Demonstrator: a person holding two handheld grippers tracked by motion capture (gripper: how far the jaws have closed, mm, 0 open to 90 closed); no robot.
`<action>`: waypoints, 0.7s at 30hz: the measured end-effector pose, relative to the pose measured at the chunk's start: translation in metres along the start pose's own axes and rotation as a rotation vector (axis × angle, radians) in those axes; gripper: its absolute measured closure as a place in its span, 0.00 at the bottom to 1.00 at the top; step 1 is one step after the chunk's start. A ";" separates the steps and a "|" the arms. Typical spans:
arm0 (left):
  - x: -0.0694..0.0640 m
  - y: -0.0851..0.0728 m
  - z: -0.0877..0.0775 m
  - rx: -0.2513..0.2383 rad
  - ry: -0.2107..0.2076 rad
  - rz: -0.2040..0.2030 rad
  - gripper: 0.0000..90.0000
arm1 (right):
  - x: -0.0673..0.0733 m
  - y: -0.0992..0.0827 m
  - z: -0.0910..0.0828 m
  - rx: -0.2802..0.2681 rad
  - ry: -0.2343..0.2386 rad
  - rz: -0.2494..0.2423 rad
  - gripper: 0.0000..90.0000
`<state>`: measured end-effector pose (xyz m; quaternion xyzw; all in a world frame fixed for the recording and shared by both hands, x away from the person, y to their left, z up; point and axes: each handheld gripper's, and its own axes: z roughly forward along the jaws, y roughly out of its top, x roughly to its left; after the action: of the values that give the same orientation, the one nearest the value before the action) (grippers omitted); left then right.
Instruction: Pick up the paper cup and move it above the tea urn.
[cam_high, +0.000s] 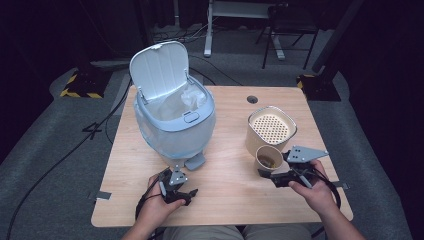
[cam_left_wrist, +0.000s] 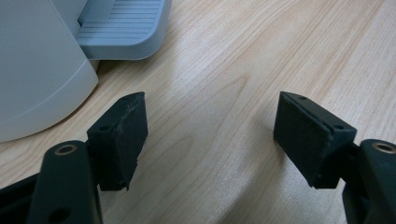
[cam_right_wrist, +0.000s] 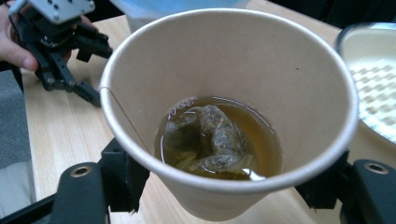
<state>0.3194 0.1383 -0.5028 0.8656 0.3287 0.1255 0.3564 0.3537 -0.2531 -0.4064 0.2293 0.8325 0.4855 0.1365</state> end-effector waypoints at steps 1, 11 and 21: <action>0.000 0.000 0.000 -0.001 0.000 0.001 0.30 | -0.002 0.003 -0.002 0.003 -0.004 0.002 0.34; 0.000 0.000 0.000 -0.002 -0.002 -0.001 0.30 | -0.025 0.033 -0.019 -0.021 -0.051 -0.002 0.34; 0.000 0.000 0.000 -0.001 -0.002 -0.001 0.30 | -0.055 0.057 -0.025 -0.008 -0.109 0.002 0.34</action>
<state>0.3198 0.1384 -0.5029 0.8652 0.3288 0.1245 0.3575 0.4041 -0.2757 -0.3445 0.2555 0.8217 0.4758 0.1822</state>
